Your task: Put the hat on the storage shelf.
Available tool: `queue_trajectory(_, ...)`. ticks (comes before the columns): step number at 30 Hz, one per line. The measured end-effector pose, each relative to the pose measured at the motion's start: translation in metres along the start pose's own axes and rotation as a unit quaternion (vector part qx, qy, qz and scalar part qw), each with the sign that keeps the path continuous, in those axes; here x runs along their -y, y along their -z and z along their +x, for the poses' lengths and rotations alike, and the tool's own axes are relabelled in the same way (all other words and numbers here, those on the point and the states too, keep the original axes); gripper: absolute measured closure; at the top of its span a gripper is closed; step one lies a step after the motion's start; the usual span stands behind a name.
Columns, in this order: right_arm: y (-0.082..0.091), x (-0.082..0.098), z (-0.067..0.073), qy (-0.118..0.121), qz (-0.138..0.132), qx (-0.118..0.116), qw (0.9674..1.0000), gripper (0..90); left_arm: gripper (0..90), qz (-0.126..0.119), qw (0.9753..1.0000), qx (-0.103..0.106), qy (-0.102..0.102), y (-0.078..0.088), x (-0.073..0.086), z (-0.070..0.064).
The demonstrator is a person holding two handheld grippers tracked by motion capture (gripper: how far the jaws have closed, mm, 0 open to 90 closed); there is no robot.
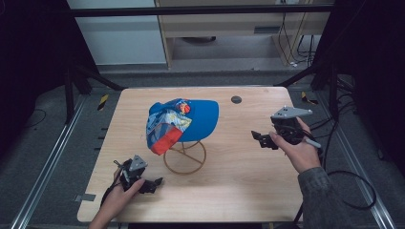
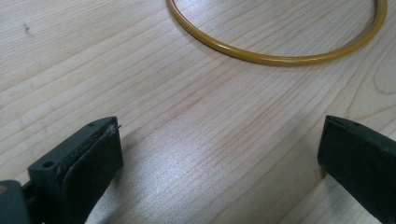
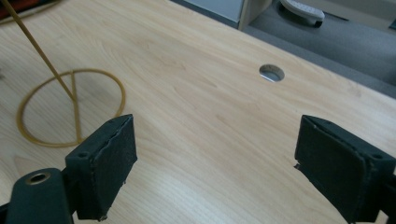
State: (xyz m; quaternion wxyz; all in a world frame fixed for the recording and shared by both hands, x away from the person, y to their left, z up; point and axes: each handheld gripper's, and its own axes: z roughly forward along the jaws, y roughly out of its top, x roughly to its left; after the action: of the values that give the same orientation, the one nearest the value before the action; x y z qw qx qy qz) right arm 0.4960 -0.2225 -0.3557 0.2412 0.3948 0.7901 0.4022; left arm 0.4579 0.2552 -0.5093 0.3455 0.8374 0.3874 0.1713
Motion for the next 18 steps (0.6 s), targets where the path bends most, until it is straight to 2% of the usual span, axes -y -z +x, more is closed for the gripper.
queue_trajectory(4, -0.008, 0.017, 0.002, -0.006, 0.008, -0.003, 0.9999, 13.1, 0.0, 0.000, 1.0000, 0.000, 0.000, 0.000, 0.000, 0.000)
queue_trajectory(12, -0.036, 0.058, 0.009, -0.026, 0.037, -0.016, 0.9988, 12.9, 0.0, 0.000, 1.0000, 0.001, -0.001, 0.000, 0.000, 0.000)
queue_trajectory(18, -0.059, 0.085, 0.018, -0.049, 0.065, -0.022, 0.9965, 12.4, 0.0, 0.000, 1.0000, 0.001, -0.001, 0.000, 0.000, 0.000)
